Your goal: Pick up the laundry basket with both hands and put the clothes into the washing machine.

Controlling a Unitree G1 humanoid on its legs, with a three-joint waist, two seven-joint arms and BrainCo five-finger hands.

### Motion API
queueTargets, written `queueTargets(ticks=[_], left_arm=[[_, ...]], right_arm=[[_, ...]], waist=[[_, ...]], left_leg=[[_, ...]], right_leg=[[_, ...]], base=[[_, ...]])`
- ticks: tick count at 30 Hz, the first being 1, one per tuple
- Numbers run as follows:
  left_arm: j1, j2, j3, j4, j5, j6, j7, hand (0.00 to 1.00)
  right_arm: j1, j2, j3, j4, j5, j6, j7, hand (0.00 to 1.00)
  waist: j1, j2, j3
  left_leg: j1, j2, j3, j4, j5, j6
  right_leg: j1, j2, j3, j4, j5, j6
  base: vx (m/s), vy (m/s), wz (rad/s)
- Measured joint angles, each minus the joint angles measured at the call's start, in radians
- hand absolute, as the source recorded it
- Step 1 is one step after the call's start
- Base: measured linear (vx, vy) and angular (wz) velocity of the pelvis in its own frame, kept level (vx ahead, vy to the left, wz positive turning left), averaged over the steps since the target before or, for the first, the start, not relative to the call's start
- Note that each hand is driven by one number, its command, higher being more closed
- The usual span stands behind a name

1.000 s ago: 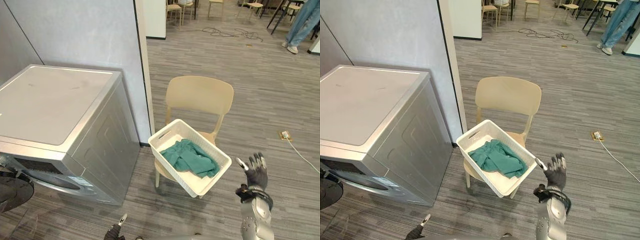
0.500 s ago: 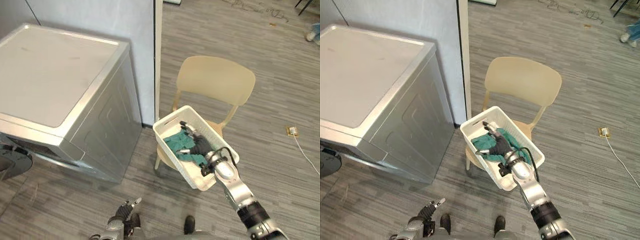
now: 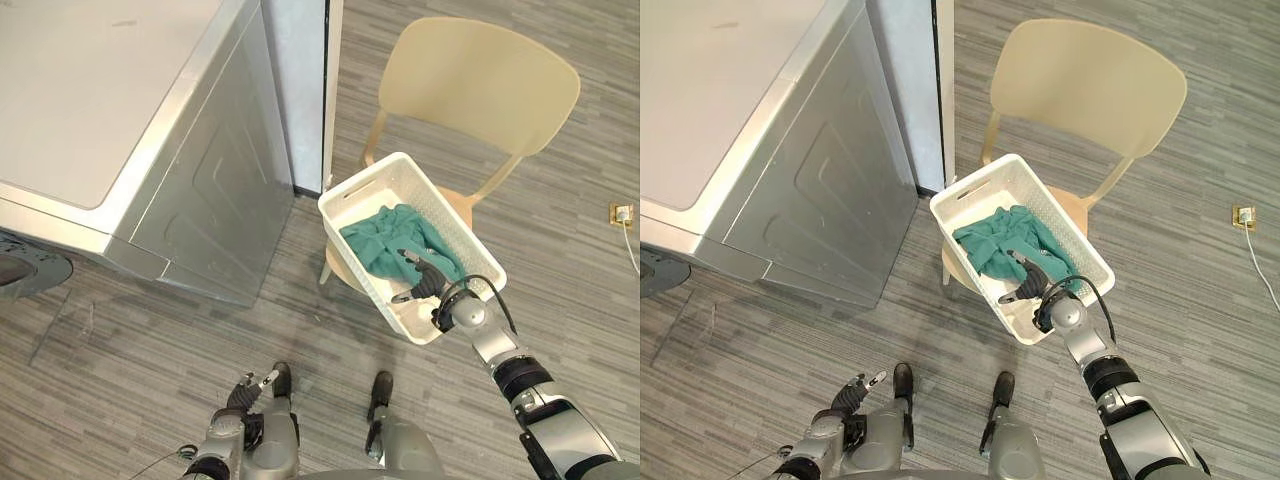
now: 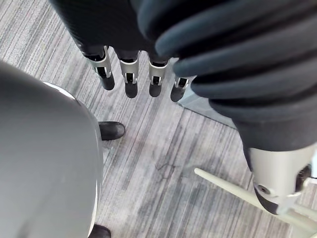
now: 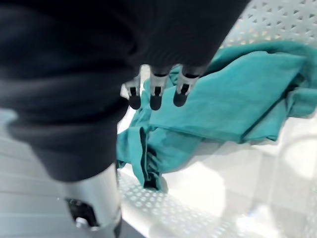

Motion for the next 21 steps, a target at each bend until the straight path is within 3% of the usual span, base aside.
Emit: queueTargets(ticks=[11,16,21], left_arm=[[-0.061,-0.005,-0.069,-0.051,-0.082,-0.016,0.009,0.00],[-0.076,-0.011,-0.104,-0.086,-0.112,-0.033,0.024,0.00],[-0.077,-0.007,-0.095,-0.084,-0.131,-0.034,0.032,0.00]], right_arm=[[-0.166,0.008,-0.073,0.150,-0.014,0.030,-0.061,0.00],[-0.274,-0.015,-0.173,0.320,-0.080,0.057,-0.109,0.00],[-0.340,-0.050,-0.294,0.423,-0.079,0.076,-0.175,0.00]], waist=[[0.000,0.035,0.105],[0.001,0.062,0.157],[0.003,0.071,0.162]], left_leg=[[-0.077,-0.005,-0.046,-0.023,0.070,0.001],[-0.099,-0.012,-0.069,-0.066,0.109,0.007],[-0.148,-0.013,-0.098,-0.110,0.143,0.009]], right_leg=[[-0.065,0.001,-0.021,-0.002,0.036,-0.002],[-0.090,-0.001,-0.039,-0.014,0.058,-0.005],[-0.139,-0.001,-0.069,-0.011,0.058,-0.004]], base=[[-0.10,0.005,0.08],[-0.05,0.009,0.12],[0.00,-0.008,0.16]])
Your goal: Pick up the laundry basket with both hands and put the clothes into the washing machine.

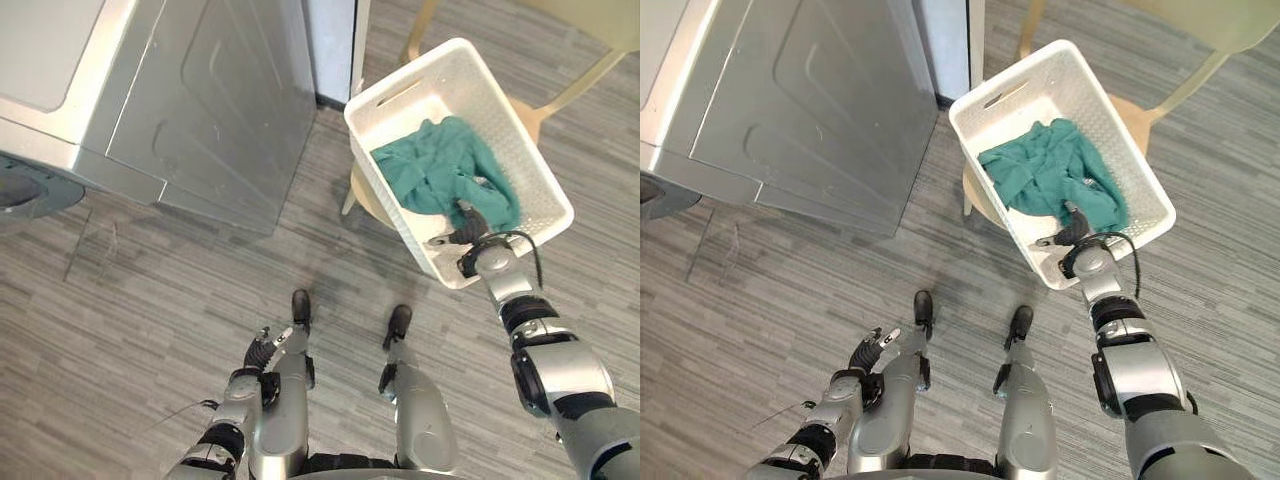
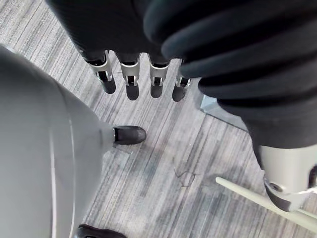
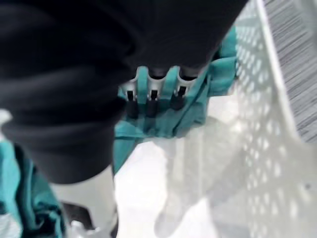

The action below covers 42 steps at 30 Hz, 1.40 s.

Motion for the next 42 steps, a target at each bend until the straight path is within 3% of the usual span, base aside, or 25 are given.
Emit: queueTargets(ticks=[7,15,16,20,22,27,33,38,42], left_arm=[[-0.009,-0.032,0.068,-0.008,-0.018,0.001,0.020,0.00],[-0.030,-0.106,0.059,-0.104,-0.080,-0.016,0.037,0.00],[-0.030,-0.116,0.056,-0.121,-0.095,-0.018,0.037,0.00],[-0.030,-0.123,0.038,-0.151,-0.106,-0.019,0.037,0.00],[-0.029,-0.127,0.038,-0.164,-0.117,-0.020,0.036,0.00],[-0.022,-0.127,0.041,-0.154,-0.134,-0.019,0.036,0.00],[-0.022,-0.125,0.080,-0.114,-0.134,-0.015,0.038,0.00],[-0.022,-0.124,0.082,-0.111,-0.136,-0.014,0.057,0.00],[-0.020,-0.120,0.081,-0.108,-0.152,-0.016,0.058,0.00]], right_arm=[[-0.043,-0.007,-0.073,0.032,-0.058,0.043,-0.076,0.00],[-0.051,-0.018,0.029,0.029,-0.167,0.086,-0.126,0.00],[-0.054,-0.022,0.056,0.028,-0.167,0.089,-0.127,1.00],[-0.055,-0.040,0.101,0.028,-0.153,0.089,-0.128,1.00],[-0.052,-0.080,0.135,0.025,-0.045,0.085,-0.115,1.00],[-0.054,-0.115,0.142,0.021,0.081,0.083,-0.095,1.00],[-0.106,-0.139,0.074,-0.007,0.197,0.085,-0.104,1.00],[-0.210,-0.185,-0.016,-0.085,0.209,0.097,-0.155,1.00],[-0.249,-0.186,-0.087,-0.117,0.306,0.097,-0.190,1.00]], waist=[[0.022,0.003,0.001],[0.026,0.007,0.002],[0.028,0.007,0.002],[0.041,0.009,0.000],[0.054,0.011,-0.001],[0.055,0.016,-0.023],[0.055,0.013,-0.043],[0.054,0.010,-0.048],[0.054,0.000,-0.086]], left_leg=[[-0.076,-0.002,-0.007,0.000,0.010,-0.006],[-0.144,-0.002,-0.047,0.000,0.027,-0.014],[-0.151,-0.001,-0.052,0.000,0.028,-0.015],[-0.156,0.002,-0.058,0.000,0.027,-0.016],[-0.157,0.004,-0.060,0.000,0.027,-0.016],[-0.174,0.011,-0.057,0.001,0.037,-0.015],[-0.172,0.020,-0.045,0.026,0.037,-0.015],[-0.137,0.036,-0.030,0.033,0.037,-0.015],[-0.090,0.052,-0.023,0.003,0.047,-0.029]], right_leg=[[-0.070,-0.003,-0.013,0.002,-0.001,0.000],[-0.128,-0.014,-0.066,0.060,-0.035,-0.002],[-0.137,-0.016,-0.070,0.073,-0.041,-0.002],[-0.146,-0.017,-0.077,0.092,-0.052,0.001],[-0.150,-0.019,-0.084,0.108,-0.060,-0.003],[-0.168,-0.022,-0.089,0.121,-0.064,-0.005],[-0.155,-0.015,-0.090,0.121,-0.063,-0.007],[-0.120,-0.007,-0.088,0.119,-0.060,-0.011],[-0.081,0.010,-0.088,0.104,-0.054,-0.020]], base=[[0.04,-0.012,0.04],[0.01,0.005,0.17],[-0.01,0.006,0.12],[-0.02,-0.007,0.05],[-0.01,-0.020,0.08],[0.00,-0.016,0.03],[0.00,-0.021,-0.01],[-0.01,-0.012,-0.02],[-0.02,-0.047,-0.04]])
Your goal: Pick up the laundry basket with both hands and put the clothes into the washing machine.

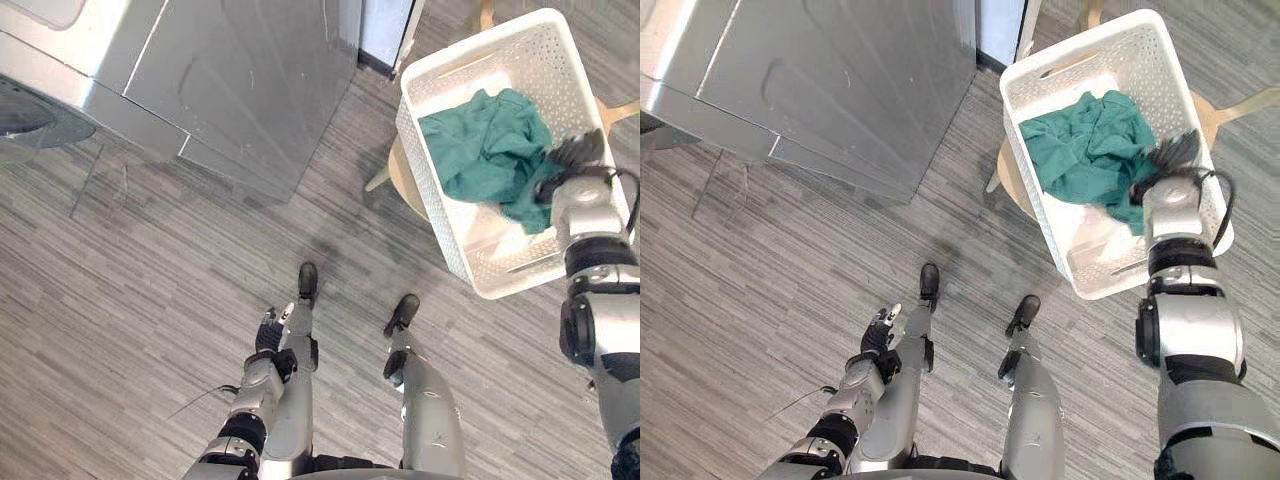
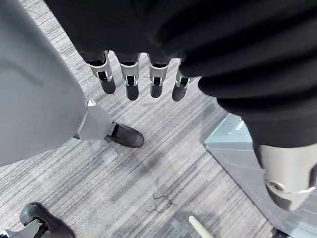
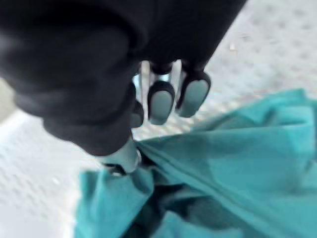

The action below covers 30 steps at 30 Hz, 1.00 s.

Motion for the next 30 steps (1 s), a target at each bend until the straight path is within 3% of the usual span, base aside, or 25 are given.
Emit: queueTargets(ticks=[4,9,13,20,23,25,30], left_arm=[[0.002,0.001,0.000,0.014,-0.034,0.001,-0.003,0.00],[0.018,0.018,0.029,0.045,-0.260,0.010,-0.045,0.00],[0.041,0.042,0.036,0.065,-0.278,0.018,-0.050,0.00],[0.079,0.049,0.032,0.079,-0.221,0.024,-0.050,0.00],[0.124,0.064,-0.044,-0.008,-0.199,0.025,-0.048,0.00],[0.134,0.081,-0.158,-0.138,-0.197,0.024,-0.048,0.00],[0.043,0.101,-0.295,-0.318,-0.190,0.019,-0.043,0.00]], right_arm=[[-0.060,-0.001,-0.074,-0.033,0.145,-0.013,-0.020,1.00],[-0.118,-0.001,-0.131,-0.048,0.299,-0.039,-0.021,1.00],[-0.131,0.000,-0.172,-0.082,0.365,-0.059,-0.021,1.00],[-0.135,0.000,-0.174,-0.301,0.372,-0.097,-0.022,1.00],[-0.134,-0.001,-0.172,-0.345,0.372,-0.127,-0.042,1.00],[-0.134,-0.003,-0.149,-0.386,0.371,-0.156,-0.050,1.00],[-0.139,-0.001,-0.029,-0.402,0.371,-0.179,-0.062,1.00]], waist=[[-0.006,-0.004,-0.003],[-0.010,-0.025,-0.021],[-0.016,-0.052,-0.039],[-0.045,-0.062,-0.103],[-0.058,-0.073,-0.177],[-0.066,-0.073,-0.234],[-0.095,-0.080,-0.300]], left_leg=[[0.052,0.002,0.008,-0.003,0.001,0.000],[0.102,0.007,0.009,-0.004,0.001,0.000],[0.146,0.006,0.009,-0.005,-0.001,-0.001],[0.221,-0.001,0.053,-0.013,-0.021,0.000],[0.251,0.001,0.072,-0.013,-0.035,-0.006],[0.273,0.003,0.077,-0.013,-0.047,-0.007],[0.319,0.004,0.101,-0.013,-0.060,-0.008]], right_leg=[[0.049,0.006,0.006,-0.006,0.001,-0.001],[0.114,0.021,0.004,-0.038,0.010,-0.002],[0.172,0.032,0.003,-0.072,0.018,0.000],[0.264,0.040,0.038,-0.166,0.057,0.015],[0.296,0.046,0.057,-0.201,0.066,0.017],[0.308,0.048,0.073,-0.201,0.061,0.020],[0.336,0.048,0.101,-0.201,0.060,0.023]], base=[[-0.01,-0.041,-0.02],[0.00,-0.036,0.02],[0.03,-0.026,0.04],[0.02,-0.005,-0.12],[0.06,-0.025,-0.19],[0.07,-0.022,-0.19],[0.04,0.003,-0.16]])
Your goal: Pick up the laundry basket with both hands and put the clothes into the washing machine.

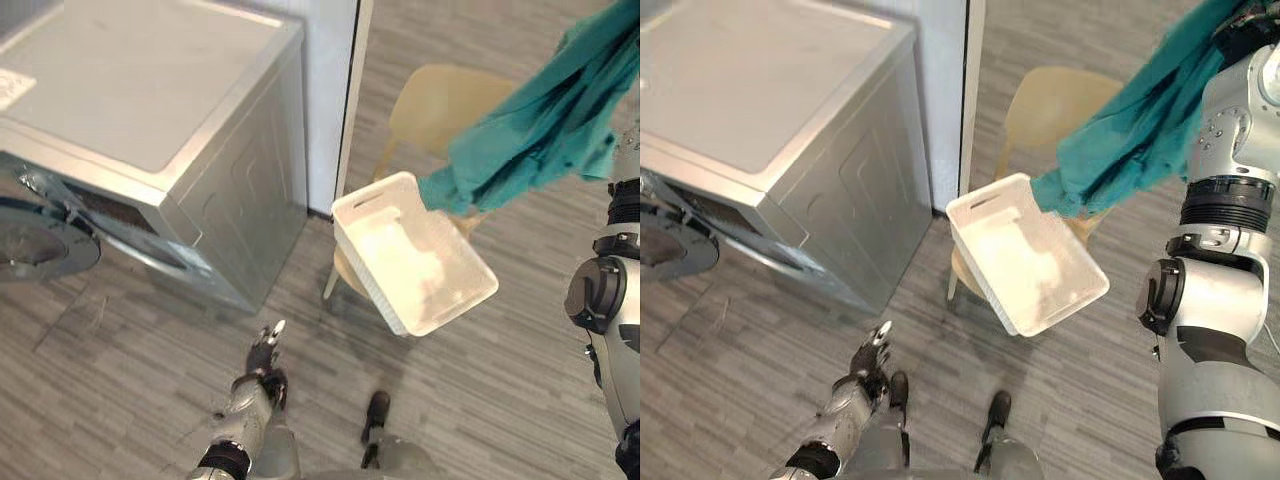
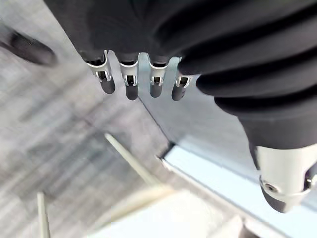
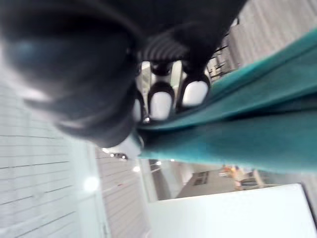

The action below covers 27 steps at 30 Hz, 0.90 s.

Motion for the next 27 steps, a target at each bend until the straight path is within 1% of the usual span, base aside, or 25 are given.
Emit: queueTargets(ticks=[2,4,5,7,9,12,13,14,16,17,22,24,27], left_arm=[[-0.032,0.009,-0.037,-0.054,0.000,-0.002,0.002,0.00],[-0.085,0.010,-0.067,-0.092,0.000,-0.002,0.012,0.00],[-0.136,0.011,-0.084,-0.093,0.002,-0.001,0.023,0.00],[-0.200,0.020,-0.094,-0.091,0.012,-0.001,0.034,0.00],[-0.304,0.028,-0.111,-0.070,0.012,-0.001,0.048,0.00],[-0.398,0.027,-0.123,-0.046,0.013,-0.002,0.070,0.00],[-0.421,0.026,-0.129,-0.036,0.014,-0.002,0.074,0.00],[-0.481,0.025,-0.153,-0.013,0.015,-0.002,0.085,0.00],[-0.533,0.016,-0.168,0.000,0.021,-0.003,0.084,0.00],[-0.568,0.006,-0.184,0.020,0.021,-0.003,0.085,0.00],[-0.651,-0.049,-0.200,0.114,0.021,0.000,0.085,0.00],[-0.687,-0.060,-0.218,0.146,0.021,0.004,0.087,0.00],[-0.742,-0.083,-0.231,0.194,0.021,0.006,0.087,0.00]], right_arm=[[-0.008,0.002,0.033,0.000,0.001,0.000,0.001,1.00],[-0.020,0.004,0.053,-0.005,0.001,0.000,0.000,1.00],[-0.025,0.017,0.060,-0.031,0.001,0.000,0.000,1.00],[-0.040,0.047,0.085,-0.060,0.001,-0.002,0.002,1.00],[-0.048,0.081,0.128,-0.083,0.004,-0.005,0.005,1.00],[-0.048,0.135,0.175,-0.084,0.025,-0.005,0.027,1.00],[-0.047,0.145,0.183,-0.085,0.034,-0.005,0.031,1.00],[-0.047,0.168,0.197,-0.094,0.034,-0.005,0.047,1.00],[-0.038,0.192,0.216,-0.124,0.044,-0.009,0.057,1.00],[-0.032,0.204,0.233,-0.136,0.060,-0.010,0.068,1.00],[0.001,0.270,0.293,-0.168,0.114,-0.015,0.105,1.00],[0.032,0.278,0.309,-0.198,0.120,-0.015,0.111,1.00],[0.078,0.286,0.341,-0.241,0.135,-0.017,0.120,1.00]], waist=[[-0.013,0.001,-0.024],[-0.018,0.001,-0.035],[-0.017,0.001,-0.036],[-0.025,0.002,-0.037],[-0.049,0.002,-0.049],[-0.071,0.008,-0.078],[-0.074,0.009,-0.083],[-0.075,0.010,-0.084],[-0.089,0.013,-0.087],[-0.101,0.015,-0.088],[-0.114,0.028,-0.101],[-0.127,0.029,-0.103],[-0.130,0.030,-0.103]], left_leg=[[0.008,0.000,0.005,0.000,-0.002,0.000],[0.022,0.002,0.017,0.000,-0.004,-0.002],[0.033,0.005,0.029,0.000,-0.004,-0.002],[0.040,0.009,0.038,0.000,-0.005,-0.003],[0.045,0.015,0.044,0.000,-0.004,-0.003],[0.057,0.015,0.064,0.000,-0.007,-0.006],[0.060,0.015,0.067,0.000,-0.007,-0.006],[0.075,0.015,0.087,0.000,-0.009,-0.009],[0.078,0.015,0.093,0.000,-0.010,-0.009],[0.081,0.015,0.097,0.000,-0.010,-0.009],[0.109,0.014,0.142,0.000,-0.025,-0.012],[0.109,0.014,0.143,0.000,-0.025,-0.013],[0.109,0.014,0.157,0.000,-0.029,-0.014]], right_leg=[[0.004,0.000,0.007,0.000,0.000,0.000],[0.010,0.001,0.019,0.000,0.001,-0.001],[0.013,0.004,0.032,0.000,0.003,-0.004],[0.013,0.008,0.040,0.000,0.010,-0.013],[0.013,0.014,0.048,0.000,0.012,-0.015],[0.014,0.014,0.068,0.000,0.013,-0.016],[0.014,0.014,0.071,0.000,0.013,-0.016],[0.015,0.014,0.091,0.000,0.017,-0.016],[0.015,0.014,0.097,0.000,0.018,-0.017],[0.015,0.014,0.102,0.000,0.018,-0.017],[0.014,0.014,0.146,0.000,0.020,-0.015],[0.013,0.014,0.148,0.000,0.020,-0.015],[0.003,0.014,0.164,0.000,0.020,-0.015]], base=[[0.02,0.014,-0.14],[-0.01,0.013,-0.17],[-0.02,0.008,-0.29],[-0.04,0.001,-0.21],[-0.05,-0.003,-0.14],[-0.02,0.003,-0.18],[0.00,0.010,-0.23],[-0.02,0.010,-0.29],[-0.03,0.006,-0.19],[-0.03,0.007,-0.15],[-0.01,0.007,-0.23],[-0.01,0.002,-0.07],[-0.01,0.002,-0.13]])
